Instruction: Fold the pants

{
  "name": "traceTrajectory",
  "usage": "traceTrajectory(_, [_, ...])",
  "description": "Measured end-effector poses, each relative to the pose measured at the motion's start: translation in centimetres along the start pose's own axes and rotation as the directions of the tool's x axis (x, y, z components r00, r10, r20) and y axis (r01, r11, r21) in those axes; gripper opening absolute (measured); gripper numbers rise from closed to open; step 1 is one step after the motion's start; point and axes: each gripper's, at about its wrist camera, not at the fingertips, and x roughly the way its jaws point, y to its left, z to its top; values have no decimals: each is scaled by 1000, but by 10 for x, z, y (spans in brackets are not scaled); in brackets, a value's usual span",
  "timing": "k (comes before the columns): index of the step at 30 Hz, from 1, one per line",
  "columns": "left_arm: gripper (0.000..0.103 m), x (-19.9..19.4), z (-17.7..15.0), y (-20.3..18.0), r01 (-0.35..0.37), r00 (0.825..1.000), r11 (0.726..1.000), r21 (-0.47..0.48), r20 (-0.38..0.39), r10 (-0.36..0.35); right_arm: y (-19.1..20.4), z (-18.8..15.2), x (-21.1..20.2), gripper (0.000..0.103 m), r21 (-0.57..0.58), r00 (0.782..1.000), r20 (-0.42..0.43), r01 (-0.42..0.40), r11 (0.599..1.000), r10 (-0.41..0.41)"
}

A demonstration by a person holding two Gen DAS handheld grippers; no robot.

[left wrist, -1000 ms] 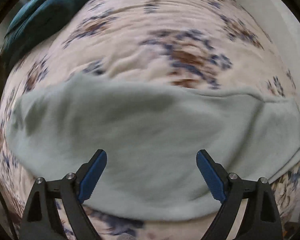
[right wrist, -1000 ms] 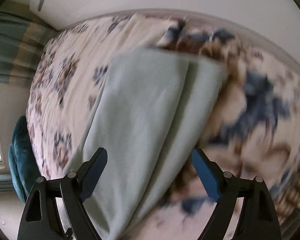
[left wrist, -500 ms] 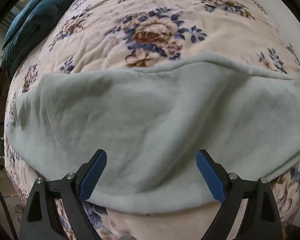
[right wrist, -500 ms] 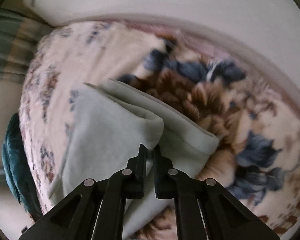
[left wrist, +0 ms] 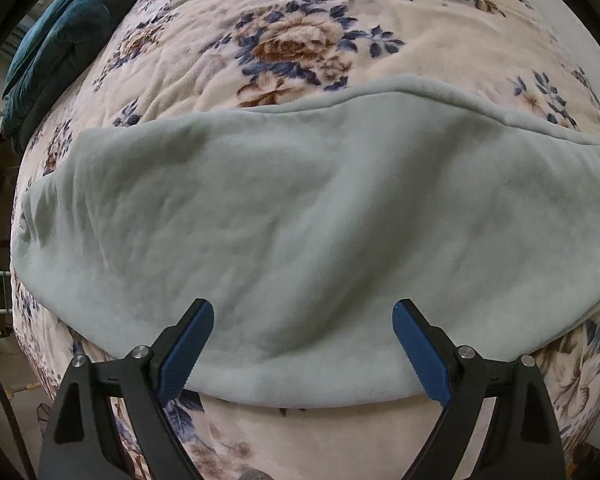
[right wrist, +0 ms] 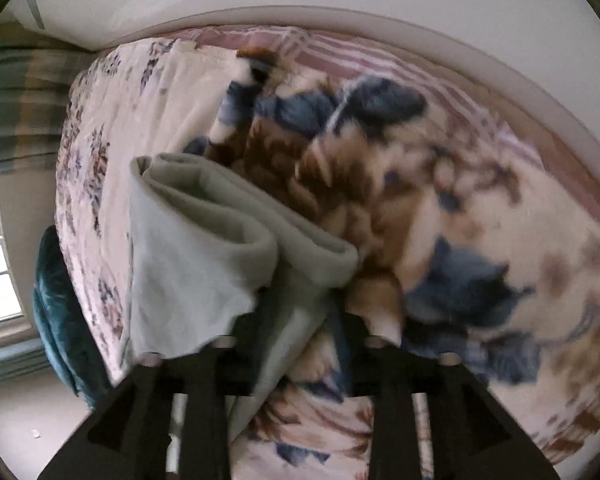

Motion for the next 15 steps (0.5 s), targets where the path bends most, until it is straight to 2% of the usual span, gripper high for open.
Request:
traceTrajectory(2, [92,0,1,-2,1,1000,1000,1,-7,-1,1,5,4,37,0,1000,3,-28,1000,28])
traceTrajectory(4, [92,-1,3,-3,8,1000,1000,-3,-8,-8,3,7,5,37,17,1000,13,4,1000,-4])
traceTrajectory(7, [92,-5,5,-5,8,1000,1000,2,3,-8,6,-2,-9,37,94,997,77,-20,995,13])
traceTrajectory(10, [92,-8,6,-10,-6,1000,1000,22,20,5,10,-11,-33,38,89,985,161,-70,994,55])
traceTrajectory(11, [92,-9,7,-11,1,1000,1000,26,28,-1,13,-12,-40,40,74,980,182,-91,993,76])
traceTrajectory(13, [92,-10,8,-15,35,998,999,35,42,-36,20,-11,-38,61,44,979,168,-124,991,115])
traceTrajectory(15, [92,-10,9,-19,48,998,998,41,39,-50,29,-6,-24,63,20,985,123,-125,992,121])
